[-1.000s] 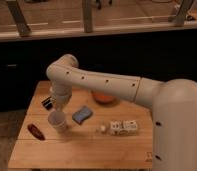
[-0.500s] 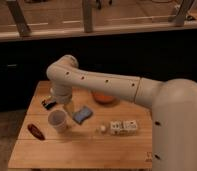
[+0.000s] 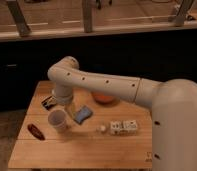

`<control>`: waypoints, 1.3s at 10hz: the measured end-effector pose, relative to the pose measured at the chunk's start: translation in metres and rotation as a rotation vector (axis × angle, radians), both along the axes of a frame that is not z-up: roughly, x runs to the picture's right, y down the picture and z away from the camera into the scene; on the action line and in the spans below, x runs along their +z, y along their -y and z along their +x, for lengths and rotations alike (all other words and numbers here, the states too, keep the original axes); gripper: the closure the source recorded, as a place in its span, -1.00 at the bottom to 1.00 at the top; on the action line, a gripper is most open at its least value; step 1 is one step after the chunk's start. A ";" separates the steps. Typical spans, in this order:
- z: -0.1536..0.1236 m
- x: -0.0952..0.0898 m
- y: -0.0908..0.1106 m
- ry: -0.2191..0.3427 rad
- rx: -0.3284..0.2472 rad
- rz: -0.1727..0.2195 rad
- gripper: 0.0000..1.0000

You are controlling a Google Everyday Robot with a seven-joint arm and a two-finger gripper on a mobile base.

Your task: Pick up the ceramic cup

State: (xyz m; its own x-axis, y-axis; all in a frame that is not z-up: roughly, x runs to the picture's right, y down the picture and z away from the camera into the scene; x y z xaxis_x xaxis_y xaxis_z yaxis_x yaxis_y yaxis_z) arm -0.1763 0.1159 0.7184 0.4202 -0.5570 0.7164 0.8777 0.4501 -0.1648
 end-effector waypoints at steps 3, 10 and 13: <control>0.007 0.003 -0.007 -0.019 -0.005 -0.014 -0.60; 0.027 0.009 -0.034 -0.045 -0.008 -0.033 -0.60; 0.032 0.014 -0.042 -0.041 -0.015 -0.038 -0.60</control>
State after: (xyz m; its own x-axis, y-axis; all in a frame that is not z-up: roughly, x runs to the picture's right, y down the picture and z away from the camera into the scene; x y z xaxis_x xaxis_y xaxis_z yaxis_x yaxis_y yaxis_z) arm -0.1447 0.1576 0.7326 0.4417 -0.5360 0.7194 0.8762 0.4299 -0.2176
